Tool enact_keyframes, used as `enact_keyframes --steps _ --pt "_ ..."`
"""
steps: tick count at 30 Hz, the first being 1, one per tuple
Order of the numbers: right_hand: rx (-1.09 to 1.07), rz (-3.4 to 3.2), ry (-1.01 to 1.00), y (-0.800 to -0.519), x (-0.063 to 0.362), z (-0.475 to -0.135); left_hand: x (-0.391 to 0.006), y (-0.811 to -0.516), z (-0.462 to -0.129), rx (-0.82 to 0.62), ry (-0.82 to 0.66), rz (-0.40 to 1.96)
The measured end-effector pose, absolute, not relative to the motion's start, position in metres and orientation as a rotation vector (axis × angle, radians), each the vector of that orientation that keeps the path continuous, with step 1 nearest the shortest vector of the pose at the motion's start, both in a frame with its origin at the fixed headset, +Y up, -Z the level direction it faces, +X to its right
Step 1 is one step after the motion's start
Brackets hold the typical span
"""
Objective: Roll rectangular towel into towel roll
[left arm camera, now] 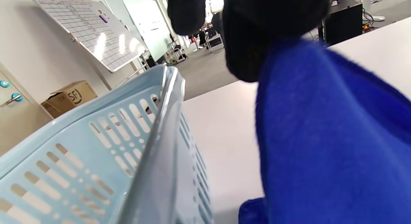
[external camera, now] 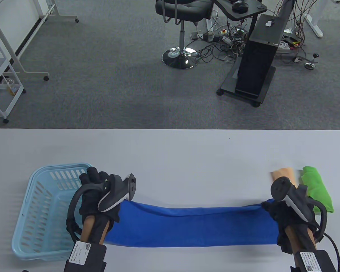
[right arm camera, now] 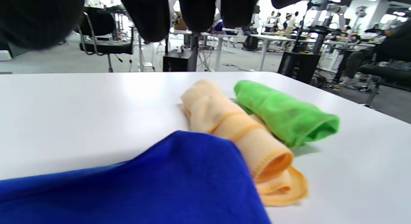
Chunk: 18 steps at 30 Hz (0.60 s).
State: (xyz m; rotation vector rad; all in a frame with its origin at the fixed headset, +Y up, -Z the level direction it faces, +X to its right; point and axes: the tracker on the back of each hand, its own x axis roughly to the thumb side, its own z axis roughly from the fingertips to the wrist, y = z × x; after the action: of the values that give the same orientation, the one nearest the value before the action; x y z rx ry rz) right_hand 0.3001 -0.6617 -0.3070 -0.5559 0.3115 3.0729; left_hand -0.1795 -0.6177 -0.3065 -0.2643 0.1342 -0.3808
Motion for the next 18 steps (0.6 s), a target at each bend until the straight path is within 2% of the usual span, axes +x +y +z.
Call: enact_keyframes --steps 8,14,18 --pt "-0.319 3.076 0.284 -0.658 0.257 -0.308 -0.174 -0.603 -0.292 -0.158 0.111 -0.273" --pt "-0.137 3.088 0.274 -0.67 0.219 -0.307 -0.151 -0.597 -0.285 -0.098 0.074 -0.27" --pt "-0.047 3.12 0.309 -0.68 0.2 -0.301 -0.15 -0.598 -0.287 -0.074 0.059 -0.267"
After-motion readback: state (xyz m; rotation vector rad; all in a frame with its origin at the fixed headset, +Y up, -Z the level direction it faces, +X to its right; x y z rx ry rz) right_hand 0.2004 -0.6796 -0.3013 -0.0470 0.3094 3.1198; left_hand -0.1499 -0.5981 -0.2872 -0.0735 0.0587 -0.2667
